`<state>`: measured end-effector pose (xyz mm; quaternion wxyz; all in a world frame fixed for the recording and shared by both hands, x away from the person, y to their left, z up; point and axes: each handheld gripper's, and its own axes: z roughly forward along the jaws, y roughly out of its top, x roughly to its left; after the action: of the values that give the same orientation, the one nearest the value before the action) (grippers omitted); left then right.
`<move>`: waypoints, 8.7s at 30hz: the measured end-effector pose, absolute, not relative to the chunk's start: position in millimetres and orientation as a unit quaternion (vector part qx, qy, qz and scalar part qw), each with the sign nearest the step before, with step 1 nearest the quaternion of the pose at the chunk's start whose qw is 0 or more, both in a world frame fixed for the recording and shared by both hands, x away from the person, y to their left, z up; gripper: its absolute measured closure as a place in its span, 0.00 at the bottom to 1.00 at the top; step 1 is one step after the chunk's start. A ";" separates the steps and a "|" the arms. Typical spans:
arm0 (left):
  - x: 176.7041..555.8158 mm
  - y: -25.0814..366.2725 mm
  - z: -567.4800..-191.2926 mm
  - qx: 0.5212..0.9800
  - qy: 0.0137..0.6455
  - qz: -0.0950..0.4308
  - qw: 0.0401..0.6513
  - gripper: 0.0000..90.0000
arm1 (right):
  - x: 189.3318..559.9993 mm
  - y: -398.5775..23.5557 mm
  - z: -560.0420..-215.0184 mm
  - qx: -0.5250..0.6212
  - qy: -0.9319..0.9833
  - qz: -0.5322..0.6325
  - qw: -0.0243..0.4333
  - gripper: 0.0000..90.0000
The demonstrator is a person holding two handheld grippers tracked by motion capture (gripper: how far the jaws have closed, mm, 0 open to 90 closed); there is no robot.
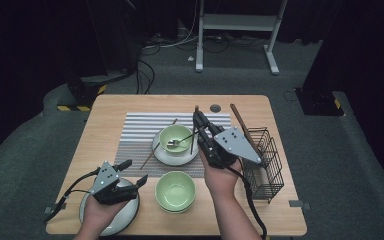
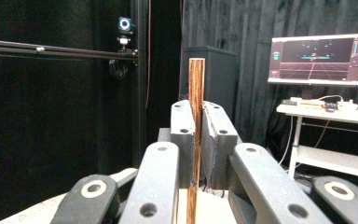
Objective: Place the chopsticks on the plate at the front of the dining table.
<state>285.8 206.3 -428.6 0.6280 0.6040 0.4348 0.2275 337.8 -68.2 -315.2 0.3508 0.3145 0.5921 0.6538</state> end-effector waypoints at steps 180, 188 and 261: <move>273.4 197.2 -446.4 0.598 0.388 0.180 0.678 0.94 | 365.2 -55.8 -352.8 0.380 0.611 0.631 0.290 0.59; 270.1 200.3 -446.8 0.597 0.387 0.183 0.679 0.94 | 369.6 -58.4 -361.6 0.389 0.613 0.623 0.290 0.57; 281.3 197.0 -440.8 0.593 0.422 0.200 0.656 0.94 | 318.4 -102.8 -429.8 0.412 0.681 0.511 0.324 0.51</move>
<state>281.3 197.0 -440.8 0.6563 0.5927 0.4221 0.1997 318.4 -102.8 -429.8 0.3244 0.4124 0.6811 0.5107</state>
